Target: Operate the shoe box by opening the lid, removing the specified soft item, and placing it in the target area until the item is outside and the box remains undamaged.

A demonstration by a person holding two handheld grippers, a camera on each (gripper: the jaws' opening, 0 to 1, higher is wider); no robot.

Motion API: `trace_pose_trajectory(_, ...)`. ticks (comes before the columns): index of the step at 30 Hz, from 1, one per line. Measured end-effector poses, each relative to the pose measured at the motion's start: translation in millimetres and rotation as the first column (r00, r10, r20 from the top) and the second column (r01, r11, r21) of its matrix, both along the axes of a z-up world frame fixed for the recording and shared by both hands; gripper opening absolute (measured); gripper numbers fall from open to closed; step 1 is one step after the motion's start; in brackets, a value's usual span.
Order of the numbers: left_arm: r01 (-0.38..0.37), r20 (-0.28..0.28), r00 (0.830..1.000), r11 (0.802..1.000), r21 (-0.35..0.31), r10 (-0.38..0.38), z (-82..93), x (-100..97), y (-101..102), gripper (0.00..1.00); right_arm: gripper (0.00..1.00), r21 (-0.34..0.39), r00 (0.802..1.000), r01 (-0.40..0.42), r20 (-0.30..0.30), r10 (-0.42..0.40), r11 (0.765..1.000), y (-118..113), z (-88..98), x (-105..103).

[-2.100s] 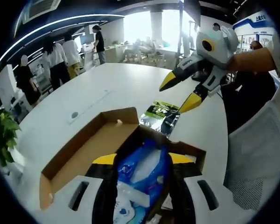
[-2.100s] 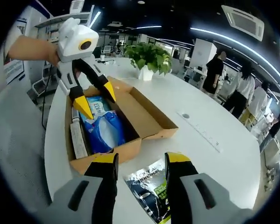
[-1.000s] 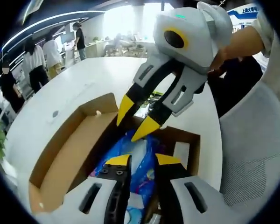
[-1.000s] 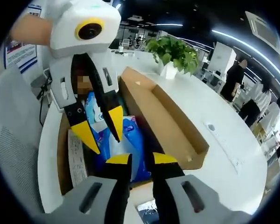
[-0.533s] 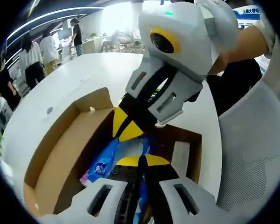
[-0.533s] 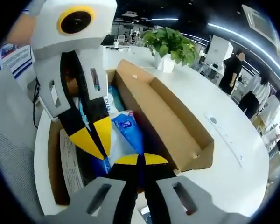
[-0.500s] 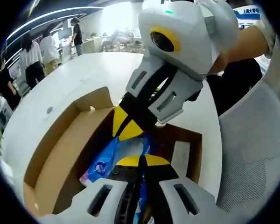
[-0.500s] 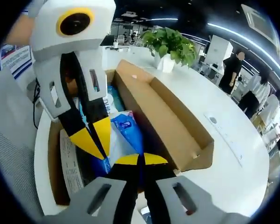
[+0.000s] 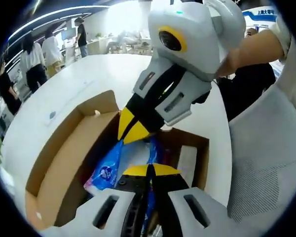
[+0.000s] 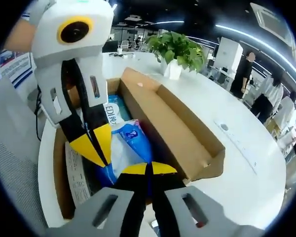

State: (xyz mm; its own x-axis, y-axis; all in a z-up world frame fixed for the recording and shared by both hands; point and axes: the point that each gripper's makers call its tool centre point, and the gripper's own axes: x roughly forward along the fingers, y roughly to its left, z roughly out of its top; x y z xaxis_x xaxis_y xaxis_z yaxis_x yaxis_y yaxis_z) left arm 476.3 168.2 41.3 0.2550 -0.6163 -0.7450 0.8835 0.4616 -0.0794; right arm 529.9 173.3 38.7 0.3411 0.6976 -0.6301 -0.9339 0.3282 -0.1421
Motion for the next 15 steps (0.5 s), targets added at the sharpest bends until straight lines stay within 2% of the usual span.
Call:
trace_pose_trajectory(6,0.025,0.041,0.999,0.999,0.033,-0.027,-2.4,1.4,1.5,0.01,0.00,0.009,1.000,0.001,-0.004,-0.001,1.000,0.6,-0.6,-1.3)
trace_pose_trajectory(12,0.036,0.060,0.997,0.999,0.032,-0.038,-1.3,7.0,-1.7,0.11,0.00,0.016,1.000,0.004,-0.006,-0.004,1.000,0.6,-0.7,-0.9)
trace_pose_trajectory(15,0.042,0.045,0.998,0.999,0.019,-0.043,-2.6,8.0,-7.1,0.17,0.00,0.018,1.000,0.007,-0.008,-0.007,1.000,0.2,-1.1,-0.6)
